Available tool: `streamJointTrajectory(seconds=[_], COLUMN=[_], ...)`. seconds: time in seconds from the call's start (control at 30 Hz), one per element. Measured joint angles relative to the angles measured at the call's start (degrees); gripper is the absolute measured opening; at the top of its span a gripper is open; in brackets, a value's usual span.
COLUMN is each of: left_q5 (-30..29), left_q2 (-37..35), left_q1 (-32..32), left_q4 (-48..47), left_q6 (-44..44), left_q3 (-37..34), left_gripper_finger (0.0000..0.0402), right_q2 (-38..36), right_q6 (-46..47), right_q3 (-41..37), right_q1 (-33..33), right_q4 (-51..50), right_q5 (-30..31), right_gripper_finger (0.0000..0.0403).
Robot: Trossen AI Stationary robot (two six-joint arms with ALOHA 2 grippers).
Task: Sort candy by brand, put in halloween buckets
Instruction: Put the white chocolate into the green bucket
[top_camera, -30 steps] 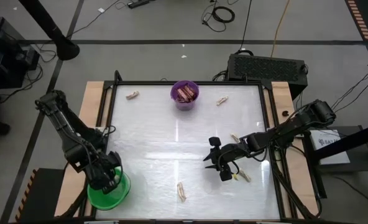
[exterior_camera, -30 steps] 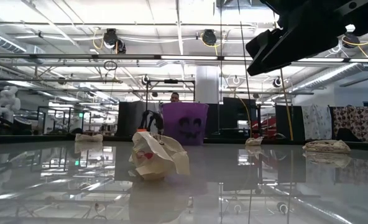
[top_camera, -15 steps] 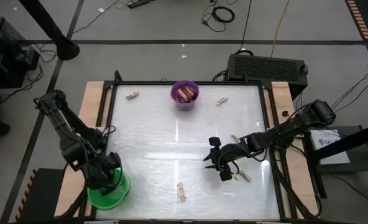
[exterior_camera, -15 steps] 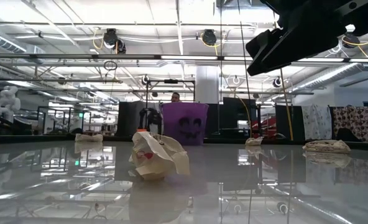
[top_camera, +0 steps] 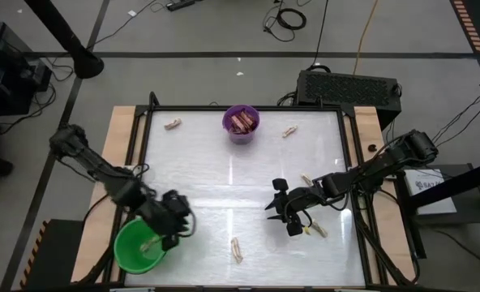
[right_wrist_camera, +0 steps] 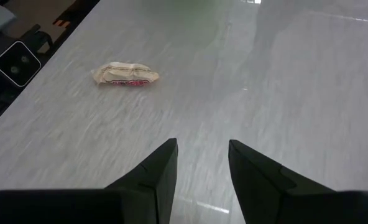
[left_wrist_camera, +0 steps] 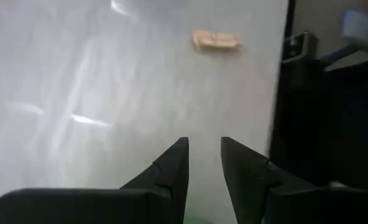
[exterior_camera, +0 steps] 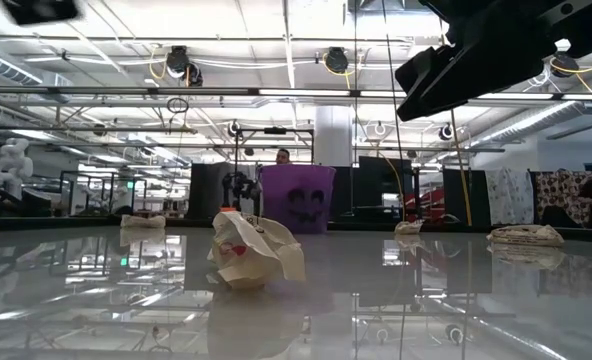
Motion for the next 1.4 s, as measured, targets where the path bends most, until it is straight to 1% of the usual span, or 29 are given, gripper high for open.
streamJointTrajectory(seconds=[0.1, 0.27, 0.3, 0.37, 0.43, 0.53, 0.63, 0.73, 0.83, 0.97, 1.07, 1.13, 1.27, 1.4], left_q5=[-1.1, -5.2, -5.8, -6.3, -6.3, -7.9, -8.9, -8.4, -6.9, -3.0, 0.8, 2.9, 5.1, 5.8], left_q2=[4.3, 11.8, 13.4, 16.4, 19.3, 22.9, 24.7, 25.0, 23.7, 21.5, 21.0, 21.0, 20.9, 20.9], left_q1=[3.7, 9.3, 10.4, 12.2, 13.6, 15.5, 17.6, 19.6, 21.4, 24.2, 26.0, 27.0, 28.0, 27.7], left_q4=[3.4, 8.0, 9.7, 14.0, 18.5, 24.8, 29.1, 34.3, 40.2, 51.1, 59.3, 64.4, 65.7, 66.0], left_q6=[10.0, 24.0, 26.7, 32.1, 37.6, 43.2, 48.2, 52.1, 53.9, 53.9, 53.5, 52.4, 50.6, 50.7], left_q3=[0.0, 0.0, 0.0, 0.0, 0.0, 0.0, 0.0, -0.8, -4.1, -10.5, -15.2, -17.1, -18.0, -17.9], left_gripper_finger=[0.01, 0.01, 0.01, 0.01, 0.01, 0.01, 0.01, 0.01, 0.01, 0.01, 0.01, 0.01, 0.01, 0.01], right_q2=[0.0, 0.0, 0.0, -1.3, -3.7, -7.5, -10.6, -11.4, -11.3, -11.1, -10.8, -10.7, -10.7, -10.7], right_q6=[0.0, 0.1, 0.1, 0.8, 3.8, 10.8, 17.0, 24.0, 26.5, 26.0, 25.9, 26.0, 25.9, 27.5], right_q3=[0.0, 0.0, 0.0, 0.1, 1.4, 3.8, 4.3, 4.2, 3.1, 0.7, -1.3, -2.5, -4.2, -6.3], right_q1=[0.0, 0.0, -0.2, -0.8, -2.4, -5.8, -10.7, -16.1, -20.0, -23.6, -25.5, -26.5, -27.1, -27.1], right_q4=[0.0, -0.4, -0.8, -3.7, -11.8, -27.6, -37.7, -48.9, -55.3, -54.9, -54.6, -54.6, -51.4, -49.6], right_q5=[0.0, 0.3, 1.1, 4.6, 8.2, 10.4, 10.0, 8.3, 6.7, 2.7, 1.6, 1.4, -0.5, -0.3], right_gripper_finger=[0.0137, 0.0137, 0.0137, 0.0137, 0.0137, 0.0137, 0.0137, 0.0137, 0.0137, 0.0137, 0.0137, 0.0137, 0.0137, 0.0137])
